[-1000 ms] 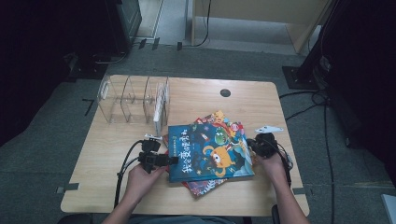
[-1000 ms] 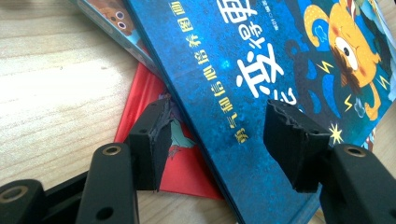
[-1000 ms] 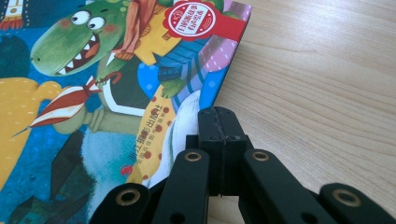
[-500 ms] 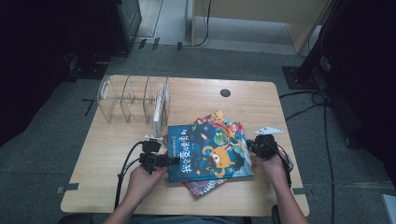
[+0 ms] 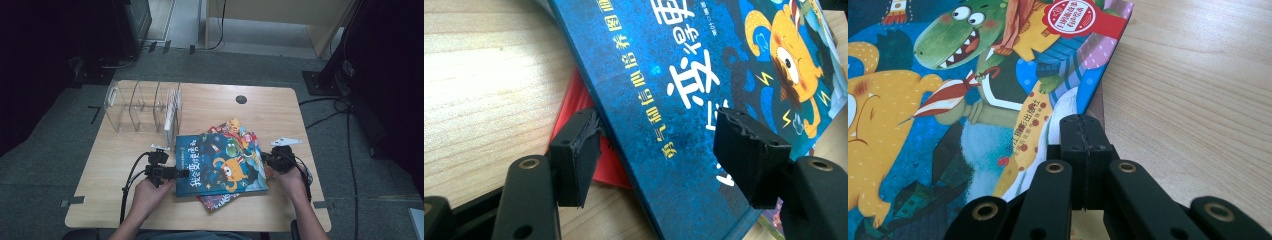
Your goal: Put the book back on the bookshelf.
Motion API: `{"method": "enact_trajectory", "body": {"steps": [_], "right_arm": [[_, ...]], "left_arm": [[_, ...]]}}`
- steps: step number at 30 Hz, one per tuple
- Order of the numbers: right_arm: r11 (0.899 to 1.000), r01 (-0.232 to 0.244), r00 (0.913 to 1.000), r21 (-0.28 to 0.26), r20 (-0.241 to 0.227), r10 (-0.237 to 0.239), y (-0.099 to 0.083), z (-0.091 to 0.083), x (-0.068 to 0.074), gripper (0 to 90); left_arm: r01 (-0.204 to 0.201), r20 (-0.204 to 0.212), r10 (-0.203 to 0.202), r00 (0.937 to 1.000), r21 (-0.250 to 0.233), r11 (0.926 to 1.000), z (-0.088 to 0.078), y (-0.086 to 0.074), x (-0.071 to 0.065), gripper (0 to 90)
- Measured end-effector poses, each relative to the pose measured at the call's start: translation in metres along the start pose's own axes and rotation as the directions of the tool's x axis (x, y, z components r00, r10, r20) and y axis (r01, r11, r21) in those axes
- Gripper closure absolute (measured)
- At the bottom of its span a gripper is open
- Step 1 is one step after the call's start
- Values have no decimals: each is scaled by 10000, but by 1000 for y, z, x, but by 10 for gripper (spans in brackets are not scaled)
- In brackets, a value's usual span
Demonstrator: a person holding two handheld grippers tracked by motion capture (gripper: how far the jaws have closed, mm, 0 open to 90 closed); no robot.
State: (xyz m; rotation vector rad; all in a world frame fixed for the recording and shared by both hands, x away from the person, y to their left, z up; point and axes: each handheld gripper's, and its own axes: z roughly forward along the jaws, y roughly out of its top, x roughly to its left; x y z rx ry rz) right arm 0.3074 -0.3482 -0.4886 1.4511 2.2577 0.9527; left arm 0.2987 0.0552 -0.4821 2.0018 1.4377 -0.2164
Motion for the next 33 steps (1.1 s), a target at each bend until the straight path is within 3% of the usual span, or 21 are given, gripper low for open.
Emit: {"method": "enact_trajectory", "body": {"steps": [3,5,6,7,8,9,11,12,18,23,26,29,33], "right_arm": [[10000,-54,10000,-18,-6,54,0,0,0,900],[10000,36,10000,-3,56,-36,0,0,1,900],[10000,28,10000,0,76,-28,0,0,1,900],[10000,6,10000,12,61,-6,0,0,1,900],[10000,-31,10000,11,70,31,0,0,1,900],[10000,-25,10000,11,42,25,-1,0,1,900],[10000,-3,10000,-6,-25,3,-1,0,0,900],[10000,36,9998,-54,-207,-37,-1,1,0,900],[9999,161,9993,-59,-323,-163,-1,1,3,900],[9998,173,9989,-56,-438,-175,-1,2,5,900],[9998,184,9977,-40,-646,-186,-1,2,8,900],[9992,397,9956,-94,-846,-404,1,6,17,900],[9983,554,9943,-175,-901,-568,3,9,22,900]], "left_arm": [[23,108,-24,9999,93,10000,2,3,-1,340],[251,430,-255,9988,77,9997,4,5,1,371],[474,904,-485,9947,136,9988,6,6,3,400],[747,1477,-785,9859,312,9967,10,6,3,407],[789,1724,-849,9814,413,9960,11,7,3,402],[752,1755,-793,9813,298,9967,10,7,1,395],[823,2323,-835,9691,149,9965,4,9,2,450],[671,2336,-622,9703,-130,9977,-5,13,-2,490],[226,2229,-170,9747,-227,9995,-26,29,-17,530],[26,2179,-29,9760,18,10000,-39,44,-24,567],[-111,1995,92,9798,83,9999,-49,56,-28,583],[-330,1766,312,9838,74,9994,-61,68,-34,608],[-481,1721,446,9841,164,9987,-74,81,-39,628]]}}
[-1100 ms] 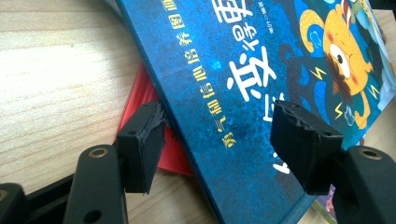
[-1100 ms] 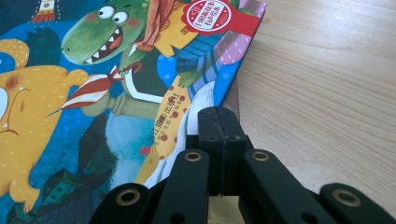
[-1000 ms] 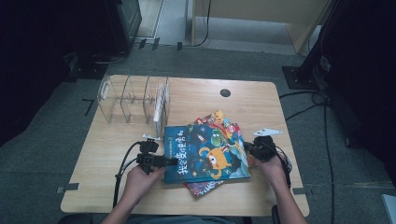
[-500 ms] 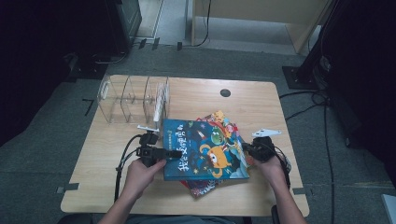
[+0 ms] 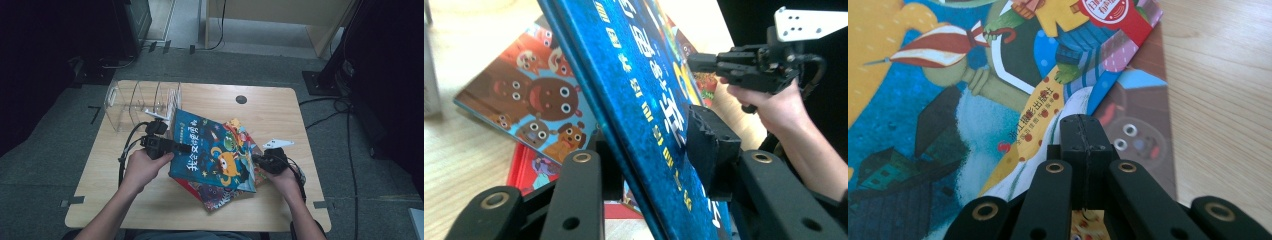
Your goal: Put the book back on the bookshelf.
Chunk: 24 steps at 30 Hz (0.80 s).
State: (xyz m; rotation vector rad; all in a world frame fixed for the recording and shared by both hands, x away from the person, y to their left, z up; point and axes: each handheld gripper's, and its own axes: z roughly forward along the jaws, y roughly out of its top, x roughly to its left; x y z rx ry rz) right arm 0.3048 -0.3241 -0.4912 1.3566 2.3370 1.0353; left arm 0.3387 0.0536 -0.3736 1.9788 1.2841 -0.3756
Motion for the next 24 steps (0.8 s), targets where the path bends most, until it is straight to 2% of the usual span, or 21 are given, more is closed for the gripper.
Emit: {"method": "enact_trajectory", "body": {"steps": [4,6,14,17,19,22,23,24], "right_arm": [[9992,389,9992,-107,29,-389,3,6,9,900],[9991,420,9991,-67,44,-419,4,6,11,900],[9957,916,9958,-159,51,-915,9,15,25,900],[9946,1021,9947,-160,85,-1020,10,16,28,900],[9948,1008,9949,-155,23,-1008,11,18,31,900],[9925,1210,9927,-157,34,-1209,12,19,33,900],[9916,1274,9918,-208,-111,-1277,12,19,33,890],[9916,1274,9918,-208,-111,-1277,12,19,33,890]], "left_arm": [[45,81,-48,10000,334,9994,-11,16,-3,667],[57,74,-60,10000,419,9991,-14,20,-4,674],[-235,-190,252,9995,843,9962,-26,48,-19,715],[-236,-308,270,9992,1067,9940,-26,57,-23,725],[-190,-223,219,9995,1232,9922,-27,64,-25,743],[-178,-232,215,9995,1513,9883,-28,72,-26,759],[-72,-171,105,9998,1801,9836,-29,78,-26,772],[-72,-171,105,9998,1801,9836,-29,78,-26,778]]}}
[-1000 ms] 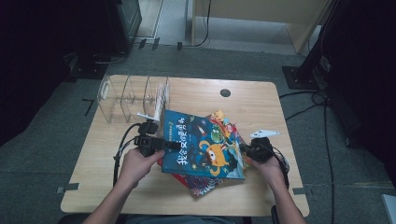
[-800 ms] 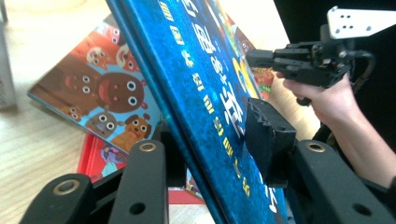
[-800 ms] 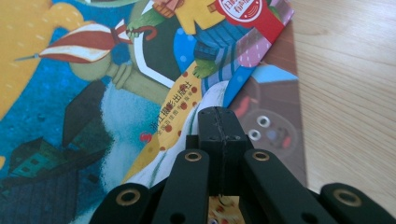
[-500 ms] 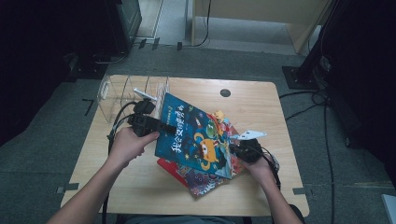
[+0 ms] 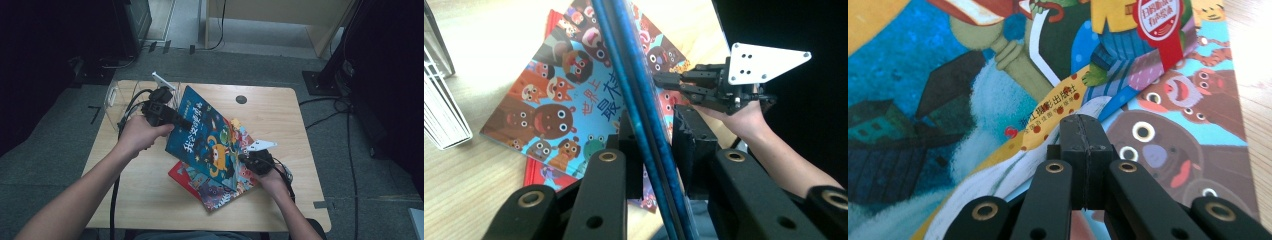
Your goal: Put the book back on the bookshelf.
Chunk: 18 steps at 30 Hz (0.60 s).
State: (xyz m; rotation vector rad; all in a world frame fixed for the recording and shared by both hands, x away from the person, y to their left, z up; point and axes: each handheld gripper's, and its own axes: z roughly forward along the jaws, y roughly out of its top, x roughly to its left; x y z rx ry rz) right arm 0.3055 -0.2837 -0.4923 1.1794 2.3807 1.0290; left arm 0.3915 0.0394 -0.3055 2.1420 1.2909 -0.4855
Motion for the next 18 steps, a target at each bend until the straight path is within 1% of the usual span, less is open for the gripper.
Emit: {"method": "enact_trajectory", "body": {"steps": [2,3,4,5,6,7,8,9,13,14,15,16,17,18], "right_arm": [[10000,81,9999,-22,-97,-82,0,0,0,820],[9999,108,9998,-13,-195,-108,0,0,-1,810],[10000,77,9998,-4,-166,-77,0,0,-2,809],[9999,110,9999,25,-78,-110,0,-1,-3,799],[10000,4,10000,-17,50,-4,-2,-3,-7,758],[10000,4,10000,-17,50,-4,-2,-3,-7,758],[9999,-84,9999,-90,75,84,-2,-4,-9,747],[9994,-275,9995,-190,136,277,-3,-6,-14,742],[9953,-863,9956,-445,323,878,-7,-13,-26,728],[9946,-927,9950,-456,322,943,-7,-14,-28,727],[9939,-1000,9943,-455,339,1016,-8,-15,-30,726],[9939,-999,9941,-467,366,1017,-8,-15,-31,723],[9938,-1009,9940,-471,379,1027,-9,-15,-32,717],[9938,-1009,9940,-471,379,1027,-9,-15,-32,717]], "left_arm": [[9,41,-10,10000,285,9996,-3,6,1,783],[-19,70,16,10000,384,9993,-5,8,0,790],[-97,58,94,9999,477,9988,-6,9,-1,794],[-92,73,88,9999,586,9982,-7,11,-2,799],[-160,75,155,9999,710,9973,-9,12,-2,812],[-171,72,166,9998,763,9969,-10,13,-2,812],[-191,58,186,9998,843,9963,-12,15,-3,818],[-261,43,258,9997,961,9950,-13,16,-5,825],[-598,-21,606,9982,1350,9890,-18,18,-14,840],[-718,-44,733,9973,1472,9865,-19,18,-16,841],[-768,-55,785,9969,1501,9857,-19,18,-18,842],[-824,-145,858,9962,1580,9840,-21,18,-20,842],[-978,-241,1031,9944,1642,9816,-23,18,-24,841],[-978,-241,1031,9944,1642,9816,-23,18,-24,841]]}}
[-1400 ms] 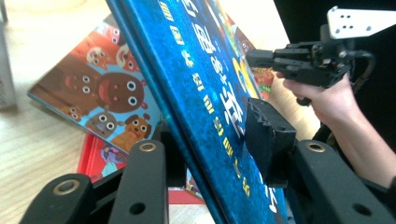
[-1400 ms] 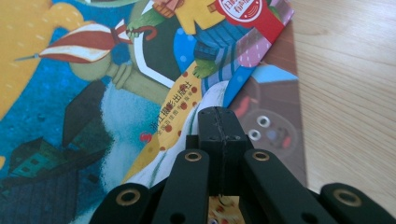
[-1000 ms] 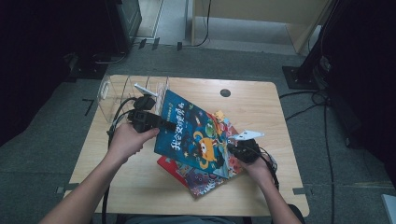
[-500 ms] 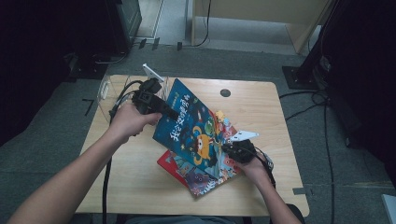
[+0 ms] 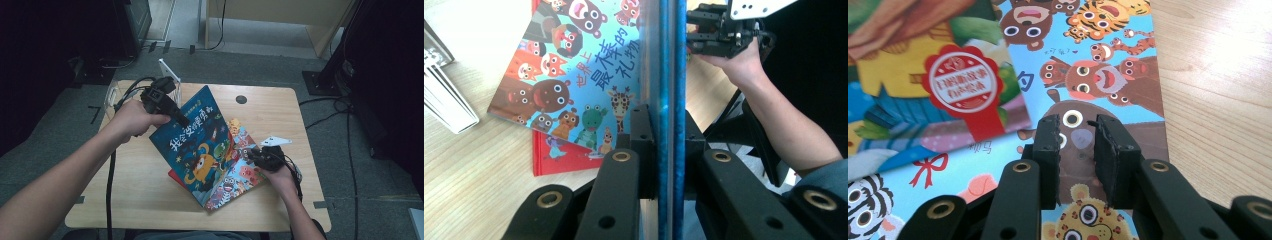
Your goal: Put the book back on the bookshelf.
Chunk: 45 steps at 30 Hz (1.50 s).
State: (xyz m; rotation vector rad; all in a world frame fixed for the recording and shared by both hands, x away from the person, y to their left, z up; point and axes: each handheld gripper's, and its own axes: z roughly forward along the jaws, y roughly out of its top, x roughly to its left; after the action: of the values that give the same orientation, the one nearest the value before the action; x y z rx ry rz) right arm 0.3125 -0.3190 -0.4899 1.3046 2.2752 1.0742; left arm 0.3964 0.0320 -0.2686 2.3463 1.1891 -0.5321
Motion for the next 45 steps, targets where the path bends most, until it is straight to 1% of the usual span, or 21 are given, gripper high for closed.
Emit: {"method": "enact_trajectory", "body": {"steps": [1,4,6,8,11,14,16,19,22,25,28,30,32,34,36,39,40,42,43,44,45], "right_arm": [[10000,13,10000,-11,4,-13,0,0,0,717],[10000,48,10000,-25,-51,-48,0,1,2,709],[10000,37,10000,-17,-88,-37,0,2,3,698],[10000,49,9999,-60,-134,-50,0,2,4,685],[9997,229,9997,-27,-77,-229,0,5,6,652],[9995,328,9994,-29,-61,-328,0,6,7,643],[9994,340,9994,2,-32,-340,0,7,8,629],[9989,474,9989,-9,3,-474,0,9,9,610],[9989,468,9989,11,52,-469,0,10,9,591],[9986,532,9985,-66,103,-531,0,11,9,574],[9985,533,9984,-132,181,-530,1,12,9,560],[9982,547,9983,-235,203,-543,1,13,9,557],[9972,645,9977,-373,233,-636,1,14,8,555],[9973,617,9978,-406,248,-608,2,15,8,547],[9971,628,9978,-424,258,-617,2,16,7,546],[9974,621,9978,-377,272,-611,3,16,6,543],[9971,642,9976,-410,286,-631,3,16,5,541],[9976,571,9979,-400,326,-558,2,15,4,541],[9977,542,9980,-415,344,-528,2,13,3,541],[9977,550,9979,-397,354,-536,2,13,2,541],[9979,527,9980,-388,371,-513,1,13,1,541]], "left_arm": [[-183,-130,182,9997,-13,9998,-3,0,-3,841],[-545,-457,549,9974,98,9985,-9,-2,-10,841],[-702,-715,712,9949,163,9974,-14,-7,-14,841],[-811,-856,828,9929,232,9964,-19,-12,-16,841],[-824,-988,849,9915,291,9962,-28,-23,-15,841],[-792,-1059,815,9910,260,9965,-36,-34,-13,841],[-837,-1156,858,9896,231,9962,-42,-42,-11,841],[-704,-1326,703,9887,45,9975,-52,-54,-8,840],[-624,-1461,610,9874,-52,9980,-59,-66,-4,840],[-535,-1451,525,9880,-28,9986,-64,-78,-2,840],[-446,-1389,425,9894,-123,9989,-68,-87,1,840],[-281,-1369,250,9903,-205,9994,-71,-95,3,840],[-199,-1412,161,9899,-256,9995,-73,-102,5,840],[-104,-1439,53,9896,-350,9993,-76,-108,7,839],[68,-1451,-138,9893,-486,9988,-79,-115,10,839],[208,-1509,-301,9881,-630,9978,-84,-124,15,838],[271,-1545,-385,9872,-752,9968,-85,-127,16,838],[355,-1575,-484,9863,-835,9959,-89,-132,19,837],[434,-1560,-575,9861,-923,9948,-90,-136,21,837],[448,-1542,-584,9863,-902,9949,-92,-138,23,837],[571,-1511,-721,9859,-1013,9932,-95,-141,26,838]]}}
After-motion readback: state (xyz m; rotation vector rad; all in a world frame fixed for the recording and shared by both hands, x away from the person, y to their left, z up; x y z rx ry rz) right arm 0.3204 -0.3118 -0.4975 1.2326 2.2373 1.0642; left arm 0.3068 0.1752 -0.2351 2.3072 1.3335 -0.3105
